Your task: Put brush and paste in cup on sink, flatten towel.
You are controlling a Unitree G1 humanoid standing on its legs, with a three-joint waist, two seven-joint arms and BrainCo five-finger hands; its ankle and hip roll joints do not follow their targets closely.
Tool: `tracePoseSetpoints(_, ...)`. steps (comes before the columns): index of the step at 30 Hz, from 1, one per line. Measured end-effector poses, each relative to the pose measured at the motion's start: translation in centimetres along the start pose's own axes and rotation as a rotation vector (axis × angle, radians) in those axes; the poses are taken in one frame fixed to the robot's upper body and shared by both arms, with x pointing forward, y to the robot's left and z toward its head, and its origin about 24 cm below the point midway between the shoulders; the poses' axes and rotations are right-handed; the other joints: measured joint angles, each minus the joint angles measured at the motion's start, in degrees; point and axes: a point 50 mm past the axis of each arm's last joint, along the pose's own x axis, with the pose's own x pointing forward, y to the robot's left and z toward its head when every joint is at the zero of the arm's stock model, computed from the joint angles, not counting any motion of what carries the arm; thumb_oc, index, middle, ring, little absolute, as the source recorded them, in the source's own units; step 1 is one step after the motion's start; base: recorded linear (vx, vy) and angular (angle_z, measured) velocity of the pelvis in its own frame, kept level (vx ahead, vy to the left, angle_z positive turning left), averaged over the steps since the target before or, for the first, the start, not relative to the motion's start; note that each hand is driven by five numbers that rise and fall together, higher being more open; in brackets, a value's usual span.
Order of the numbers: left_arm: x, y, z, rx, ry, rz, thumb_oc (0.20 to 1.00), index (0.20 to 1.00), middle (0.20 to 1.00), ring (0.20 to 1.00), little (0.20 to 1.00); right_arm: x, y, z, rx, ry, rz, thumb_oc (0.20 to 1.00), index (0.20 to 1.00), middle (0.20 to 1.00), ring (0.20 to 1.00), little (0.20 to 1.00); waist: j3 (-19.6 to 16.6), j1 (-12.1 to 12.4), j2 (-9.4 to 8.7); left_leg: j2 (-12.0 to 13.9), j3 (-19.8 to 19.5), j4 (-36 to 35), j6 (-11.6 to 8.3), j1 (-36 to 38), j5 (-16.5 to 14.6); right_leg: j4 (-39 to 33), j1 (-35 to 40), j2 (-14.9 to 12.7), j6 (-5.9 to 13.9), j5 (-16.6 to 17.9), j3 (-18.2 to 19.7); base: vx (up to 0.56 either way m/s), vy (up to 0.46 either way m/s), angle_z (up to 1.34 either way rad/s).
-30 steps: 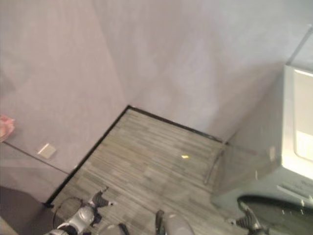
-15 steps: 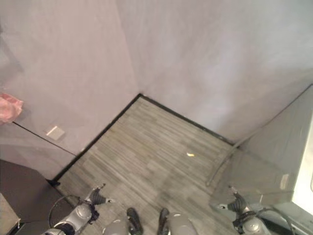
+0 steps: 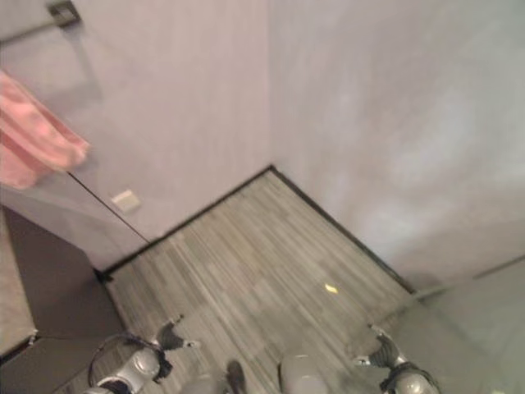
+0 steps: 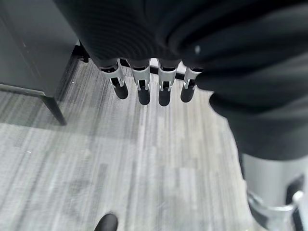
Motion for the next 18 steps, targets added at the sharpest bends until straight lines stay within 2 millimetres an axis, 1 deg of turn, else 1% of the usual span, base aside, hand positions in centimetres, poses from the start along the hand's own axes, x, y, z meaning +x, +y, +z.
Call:
tracePoseSetpoints(1,0.0,0.8,-0.2,0.011,0.0,0.017,1.0,1.0,1.0,1.0,1.0,0.1,0.5,0.3,0.012,-0.008,0.01,1.0,1.0,1.0,1.0,1.0,-0.09,1.29,-1.42,-0.93,-0.52,-0.66,-0.43,-0.12,0.67,-2.7,-0.27,-0.89,-0.48,-0.27,0.01,0.1,-0.21,0.68)
tracePoseSetpoints(2,0.1,1.1,-0.3,0.01,0.004,0.028,1.0,1.0,1.0,1.0,1.0,0.4,0.3,0.4,0.017,-0.004,0.005,1.0,1.0,1.0,1.0,1.0,0.41,2.02,-1.84,-0.38,-1.86,-0.67,-1.49,-0.84,1.48,-4.26,0.02,-0.69,-2.31,0.23,-1.31,0.07,-0.144,0.47)
tracePoseSetpoints(3,0.0,1.0,-0.6,0.011,0.013,0.022,1.0,1.0,1.0,1.0,1.0,0.6,0.0,0.6,0.017,-0.005,-0.006,1.0,1.0,1.0,1.0,1.0,0.43,2.03,-1.52,0.15,-3.02,-0.93,-2.23,-1.34,2.0,-5.46,0.29,-0.3,-2.6,0.54,-2.55,0.1,-0.239,0.55)
tracePoseSetpoints(4,-0.3,0.6,-1.3,0.009,0.032,0.011,1.0,1.0,1.0,1.0,1.0,0.7,-0.1,0.3,0.012,0.016,-0.006,1.0,1.0,1.0,1.0,1.0,0.47,2.71,-1.47,0.6,-3.74,-1.16,-2.72,-1.03,3.21,-6.81,0.94,0.16,-3.7,1.87,-4.35,0.07,-0.193,0.54)
tracePoseSetpoints(5,-0.5,0.3,-1.8,0.008,0.047,0.005,1.0,1.0,1.0,1.0,1.0,0.8,-0.3,0.4,0.013,0.017,-0.011,1.0,1.0,1.0,1.0,1.0,0.43,3.0,-1.44,1.0,-4.14,-1.76,-3.11,-0.84,3.57,-6.94,1.33,0.36,-4.0,1.74,-5.08,0.09,-0.259,0.58)
tracePoseSetpoints(6,-0.8,-0.1,-2.4,0.005,0.062,-0.005,1.0,1.0,1.0,1.0,1.0,0.8,-0.3,0.3,0.01,0.022,-0.012,1.0,1.0,1.0,1.0,1.0,0.07,4.11,-1.55,1.55,-5.65,-2.61,-4.22,-0.92,4.32,-7.44,1.83,0.83,-4.79,1.42,-6.41,0.03,-0.104,0.48)
tracePoseSetpoints(7,-0.9,-0.2,-2.4,0.005,0.062,-0.008,1.0,1.0,1.0,1.0,1.0,0.7,-0.1,-0.2,0.008,0.042,-0.005,1.0,1.0,1.0,1.0,1.0,-0.4,4.22,-1.85,1.75,-5.76,-2.53,-4.59,-0.97,4.69,-8.0,1.57,0.79,-5.28,1.61,-7.44,0.04,-0.158,0.61)
tracePoseSetpoints(8,-0.9,-0.3,-2.4,0.003,0.064,-0.011,1.0,1.0,1.0,1.0,1.0,0.9,-0.5,0.0,0.006,0.038,-0.015,1.0,1.0,1.0,1.0,1.0,-0.41,4.86,-1.58,2.08,-5.18,-3.13,-4.53,-1.48,5.55,-8.14,1.93,0.86,-5.59,1.42,-8.97,0.02,-0.131,0.78)
tracePoseSetpoints(9,-0.9,-0.5,-2.3,-0.008,0.064,-0.012,1.0,1.0,1.0,1.0,1.0,0.8,-0.6,-0.1,0.01,0.041,-0.023,1.0,1.0,1.0,1.0,1.0,-0.58,5.43,-1.77,2.42,-5.04,-4.73,-5.31,-2.09,8.46,-8.22,1.88,1.17,-6.82,1.63,-11.02,0.01,-0.183,0.91)
tracePoseSetpoints(10,-0.8,-0.5,-2.1,-0.01,0.057,-0.013,1.0,1.0,1.0,1.0,1.0,0.8,-0.6,-0.1,0.014,0.044,-0.022,1.0,1.0,1.0,1.0,1.0,-0.81,5.05,-2.11,2.25,-4.97,-5.37,-5.53,-2.02,9.29,-8.99,1.69,0.41,-7.19,1.72,-11.81,-0.03,-0.114,0.93)
tracePoseSetpoints(11,-0.8,-0.6,-1.9,-0.011,0.052,-0.016,1.0,1.0,1.0,1.0,1.0,0.7,-0.5,-0.4,0.015,0.053,-0.02,1.0,1.0,1.0,1.0,1.0,-0.86,5.01,-2.13,2.3,-3.79,-5.71,-5.47,-2.66,10.57,-9.37,1.9,0.15,-7.93,1.86,-13.26,-0.03,-0.067,1.09)
tracePoseSetpoints(12,-0.6,-0.7,-1.5,-0.012,0.043,-0.019,1.0,1.0,1.0,1.0,1.0,0.5,-0.5,-0.6,0.028,0.056,-0.028,1.0,1.0,1.0,1.0,1.0,-1.07,3.9,-2.25,4.5,7.15,-5.79,-1.82,-3.57,8.14,-11.52,2.32,-1.62,-9.75,3.1,-17.83,-0.02,0.008,1.36)
tracePoseSetpoints(13,-0.4,-0.3,-1.1,-0.01,0.032,-0.007,1.0,1.0,1.0,1.0,1.0,0.5,-0.2,-0.7,0.038,0.061,-0.025,1.0,1.0,1.0,1.0,1.0,-1.1,3.28,-2.7,5.46,13.21,-2.48,-1.44,-4.25,7.42,-13.23,2.93,-1.72,-9.41,3.64,-18.79,0.0,0.03,1.1)
tracePoseSetpoints(14,-0.4,-0.2,-1.3,-0.008,0.036,-0.004,1.0,1.0,1.0,1.0,1.0,0.7,-0.3,-0.5,0.038,0.056,-0.027,1.0,1.0,1.0,1.0,1.0,-1.29,3.79,-3.01,5.36,13.95,-1.23,-1.04,-3.79,6.85,-14.06,2.98,-1.85,-8.98,4.13,-18.75,0.05,0.062,0.49)
tracePoseSetpoints(15,-0.6,-0.3,-1.6,-0.007,0.049,-0.007,1.0,1.0,1.0,1.0,1.0,0.9,-0.7,0.0,0.046,0.037,-0.044,1.0,1.0,1.0,1.0,1.0,-1.24,3.42,-3.03,5.05,13.81,-0.5,-1.57,-1.9,6.17,-15.41,3.08,-1.75,-8.56,5.03,-18.57,0.07,0.062,-0.03)
tracePoseSetpoints(16,-0.6,-0.3,-1.6,-0.006,0.05,-0.007,1.0,1.0,1.0,1.0,1.0,0.9,-0.7,0.1,0.046,0.034,-0.044,1.0,1.0,1.0,1.0,1.0,-1.26,3.24,-2.95,4.77,13.74,-0.71,-1.57,-0.83,5.31,-16.02,3.23,-1.65,-8.1,5.38,-18.57,0.11,0.104,0.02)
tracePoseSetpoints(17,-0.5,-0.3,-1.5,-0.007,0.046,-0.008,1.0,1.0,1.0,1.0,1.0,0.9,-0.7,-0.2,0.047,0.05,-0.042,1.0,1.0,1.0,1.0,1.0,-1.26,2.59,-2.86,4.13,12.21,-2.77,-1.53,0.96,4.64,-17.6,3.82,-1.52,-7.43,6.2,-18.68,0.06,0.067,0.05)
tracePoseSetpoints(18,-0.5,-0.3,-1.5,-0.008,0.045,-0.009,1.0,1.0,1.0,1.0,1.0,0.9,-0.7,-0.4,0.047,0.059,-0.042,1.0,1.0,1.0,1.0,1.0,-1.35,2.22,-2.71,3.95,11.84,-4.01,-1.56,1.63,4.66,-18.2,3.93,-1.4,-7.38,6.59,-18.73,0.06,0.075,0.01)
